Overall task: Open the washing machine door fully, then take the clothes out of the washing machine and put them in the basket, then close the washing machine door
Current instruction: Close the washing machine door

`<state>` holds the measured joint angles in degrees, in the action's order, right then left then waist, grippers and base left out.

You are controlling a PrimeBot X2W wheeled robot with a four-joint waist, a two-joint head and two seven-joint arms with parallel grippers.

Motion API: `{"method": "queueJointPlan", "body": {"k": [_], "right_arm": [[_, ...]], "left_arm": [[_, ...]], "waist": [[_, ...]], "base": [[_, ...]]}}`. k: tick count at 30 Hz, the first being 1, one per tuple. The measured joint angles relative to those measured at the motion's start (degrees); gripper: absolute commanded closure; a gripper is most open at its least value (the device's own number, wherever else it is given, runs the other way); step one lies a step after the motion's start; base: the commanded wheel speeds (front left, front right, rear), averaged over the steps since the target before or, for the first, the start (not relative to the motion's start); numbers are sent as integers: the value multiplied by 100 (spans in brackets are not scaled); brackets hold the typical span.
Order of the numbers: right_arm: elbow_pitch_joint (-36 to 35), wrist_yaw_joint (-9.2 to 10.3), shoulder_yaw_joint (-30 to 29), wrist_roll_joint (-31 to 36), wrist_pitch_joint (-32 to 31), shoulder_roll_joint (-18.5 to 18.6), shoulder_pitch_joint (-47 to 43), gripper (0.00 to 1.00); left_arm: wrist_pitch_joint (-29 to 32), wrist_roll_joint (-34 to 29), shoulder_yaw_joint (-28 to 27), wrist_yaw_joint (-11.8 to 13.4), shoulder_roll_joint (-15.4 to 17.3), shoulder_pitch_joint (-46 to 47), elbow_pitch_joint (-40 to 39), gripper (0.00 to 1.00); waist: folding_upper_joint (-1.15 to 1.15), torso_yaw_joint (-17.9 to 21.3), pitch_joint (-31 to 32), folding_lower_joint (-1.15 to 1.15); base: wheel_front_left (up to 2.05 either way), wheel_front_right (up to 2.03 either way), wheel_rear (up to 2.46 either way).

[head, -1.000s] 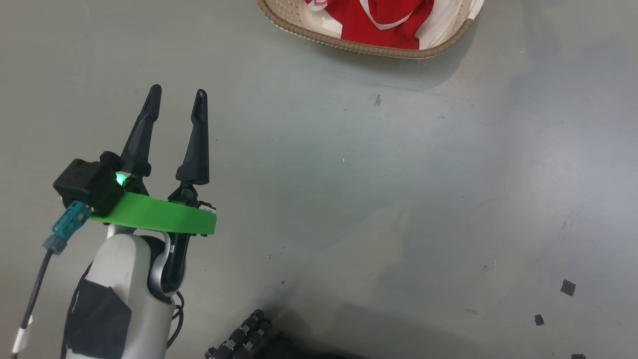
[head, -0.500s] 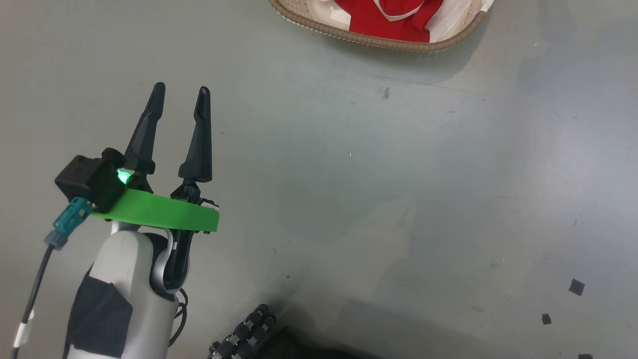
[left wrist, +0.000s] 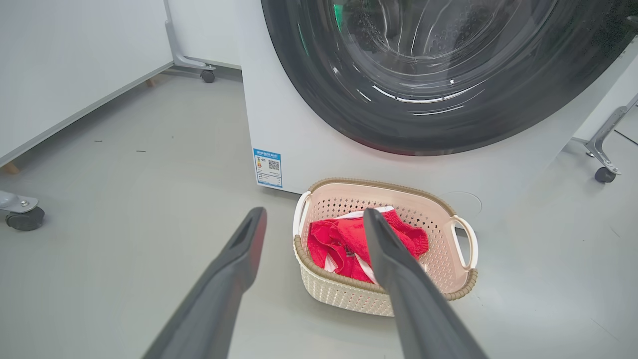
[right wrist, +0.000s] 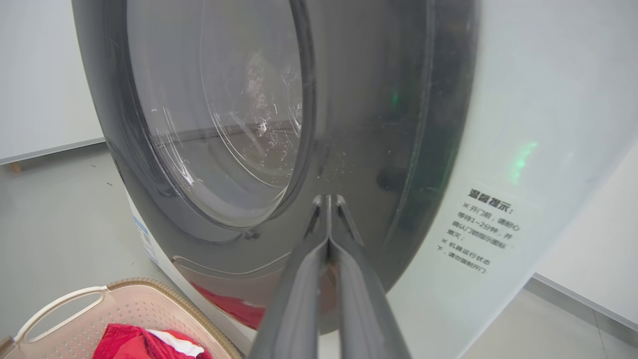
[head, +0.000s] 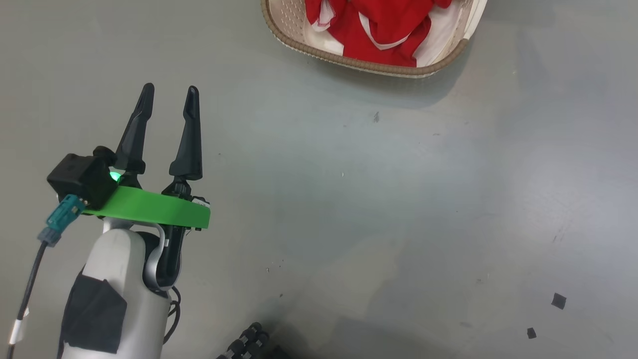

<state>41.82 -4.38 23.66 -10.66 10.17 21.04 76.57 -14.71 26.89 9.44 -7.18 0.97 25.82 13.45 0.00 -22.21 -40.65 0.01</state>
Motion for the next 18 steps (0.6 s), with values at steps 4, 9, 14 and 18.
{"method": "queueJointPlan", "body": {"k": [4, 9, 14, 18], "right_arm": [[82, -1, -9, -104, 238, -166, -421, 100], [115, 59, -215, -452, 356, -407, -976, 100], [109, 103, -399, -764, 408, -678, -1637, 100], [34, 236, -635, -1012, 435, -889, -2161, 100]], "left_arm": [[-1, -137, -68, 0, -1, 0, 70, 0], [-1, -230, -186, -1, 0, -4, 119, 0], [-1, -400, -241, -1, 4, -59, 238, 0], [-1, -452, -307, -1, 30, -220, 292, 0]], "waist": [[0, 73, 249, 0], [0, 203, 600, 0], [0, 376, 968, 0], [0, 547, 1265, 0]], "base": [[0, 0, 0], [0, 0, 0], [0, 0, 0], [0, 0, 0]]}}
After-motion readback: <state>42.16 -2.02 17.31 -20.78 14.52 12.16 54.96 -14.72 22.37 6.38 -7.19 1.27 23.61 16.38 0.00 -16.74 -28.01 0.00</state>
